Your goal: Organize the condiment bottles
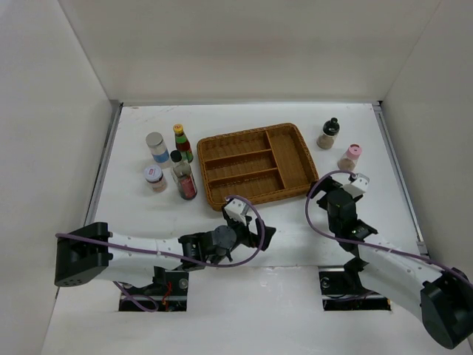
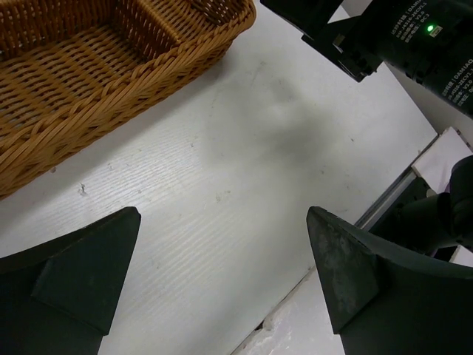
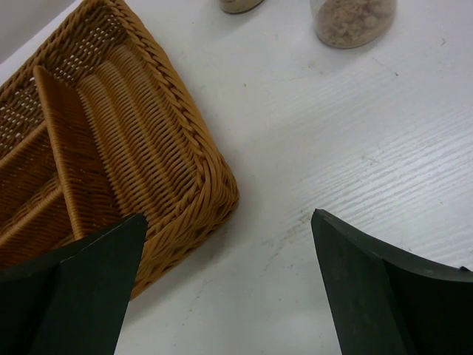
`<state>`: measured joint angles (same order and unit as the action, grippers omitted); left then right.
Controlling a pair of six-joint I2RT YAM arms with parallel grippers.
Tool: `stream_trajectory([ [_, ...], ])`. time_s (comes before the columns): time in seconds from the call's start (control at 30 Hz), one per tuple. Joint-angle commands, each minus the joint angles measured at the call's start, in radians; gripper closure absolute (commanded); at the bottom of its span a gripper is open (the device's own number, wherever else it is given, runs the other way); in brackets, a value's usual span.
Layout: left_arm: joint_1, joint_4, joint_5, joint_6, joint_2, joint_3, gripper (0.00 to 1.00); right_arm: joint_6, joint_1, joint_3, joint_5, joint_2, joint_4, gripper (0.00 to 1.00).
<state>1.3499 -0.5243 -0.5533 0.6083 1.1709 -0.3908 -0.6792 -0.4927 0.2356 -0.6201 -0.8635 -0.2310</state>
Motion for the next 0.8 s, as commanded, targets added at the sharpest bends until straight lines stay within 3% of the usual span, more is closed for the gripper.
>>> stream_trajectory([
  [0.0,0.007,0.000,-0.046,0.002,-0.037,-0.054,0.00,-0.014,-0.011,-0.012,0.010,0.014,-0.091,0.00],
  [0.27,0.002,-0.032,-0.050,0.001,-0.010,-0.048,0.00,0.012,-0.051,-0.009,0.003,0.046,-0.093,0.00],
  [0.4,0.025,-0.104,-0.048,-0.001,-0.027,0.027,0.00,0.061,-0.131,0.001,0.013,0.112,-0.140,0.00],
  [0.57,0.074,-0.221,-0.057,-0.001,-0.036,0.151,0.00,0.197,-0.282,0.132,0.158,0.155,-0.180,0.00],
  [0.6,0.084,-0.244,-0.059,0.002,-0.037,0.176,0.00,0.225,-0.302,0.186,0.216,0.126,-0.173,0.03],
  [0.63,0.096,-0.268,-0.059,0.004,-0.039,0.200,0.00,0.243,-0.319,0.238,0.280,0.088,-0.168,0.16],
  [0.7,0.119,-0.315,-0.060,0.008,-0.046,0.243,0.00,0.265,-0.358,0.339,0.405,-0.016,-0.165,0.53],
  [0.77,0.143,-0.345,-0.063,0.021,-0.059,0.276,0.00,0.277,-0.387,0.440,0.501,-0.137,-0.160,0.62],
])
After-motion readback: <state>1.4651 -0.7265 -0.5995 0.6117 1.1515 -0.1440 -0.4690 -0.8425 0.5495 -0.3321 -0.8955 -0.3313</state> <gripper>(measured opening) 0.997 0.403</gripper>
